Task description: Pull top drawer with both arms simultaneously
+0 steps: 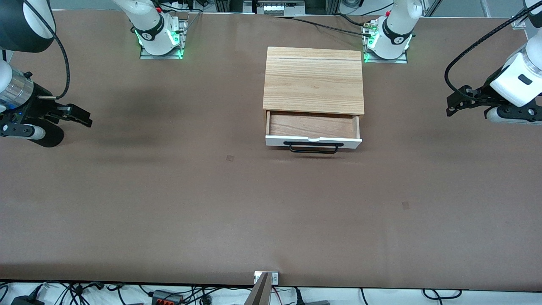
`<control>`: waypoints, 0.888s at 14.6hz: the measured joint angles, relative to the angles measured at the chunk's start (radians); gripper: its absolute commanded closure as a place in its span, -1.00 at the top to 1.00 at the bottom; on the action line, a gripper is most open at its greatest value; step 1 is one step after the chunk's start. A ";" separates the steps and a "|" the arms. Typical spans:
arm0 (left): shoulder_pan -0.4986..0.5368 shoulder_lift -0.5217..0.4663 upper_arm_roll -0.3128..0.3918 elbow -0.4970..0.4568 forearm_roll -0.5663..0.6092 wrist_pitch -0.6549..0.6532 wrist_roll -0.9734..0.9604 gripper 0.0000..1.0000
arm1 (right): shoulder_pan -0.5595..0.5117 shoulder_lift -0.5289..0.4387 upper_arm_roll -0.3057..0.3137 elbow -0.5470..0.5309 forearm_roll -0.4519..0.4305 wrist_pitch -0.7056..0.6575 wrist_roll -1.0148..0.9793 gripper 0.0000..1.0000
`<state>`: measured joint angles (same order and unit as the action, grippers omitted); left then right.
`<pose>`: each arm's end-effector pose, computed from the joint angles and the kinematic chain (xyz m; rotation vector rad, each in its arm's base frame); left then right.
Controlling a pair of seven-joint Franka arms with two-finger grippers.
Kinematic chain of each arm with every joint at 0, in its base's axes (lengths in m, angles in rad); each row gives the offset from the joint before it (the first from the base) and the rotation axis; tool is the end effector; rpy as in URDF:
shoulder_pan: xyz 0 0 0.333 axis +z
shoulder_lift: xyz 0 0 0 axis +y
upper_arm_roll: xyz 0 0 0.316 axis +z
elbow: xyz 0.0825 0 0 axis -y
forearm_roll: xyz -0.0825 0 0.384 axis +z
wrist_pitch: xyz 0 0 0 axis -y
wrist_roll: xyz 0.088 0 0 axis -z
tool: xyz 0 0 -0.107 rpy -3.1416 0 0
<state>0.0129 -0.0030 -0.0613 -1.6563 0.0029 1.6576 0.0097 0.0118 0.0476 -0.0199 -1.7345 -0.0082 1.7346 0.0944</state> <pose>0.5589 -0.0268 0.5932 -3.1373 0.0915 -0.0068 0.5730 -0.0052 0.5338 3.1257 -0.1579 -0.0737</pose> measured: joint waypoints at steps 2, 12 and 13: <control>0.000 0.000 0.000 0.000 0.000 0.000 0.002 1.00 | -0.001 0.000 0.001 0.025 -0.002 -0.053 0.022 1.00; 0.000 0.002 0.000 0.000 0.000 0.000 0.006 1.00 | -0.003 0.018 0.011 0.087 -0.010 -0.092 0.011 1.00; 0.000 0.002 0.000 0.000 0.000 0.000 0.007 1.00 | -0.003 0.018 0.011 0.088 -0.010 -0.093 0.011 1.00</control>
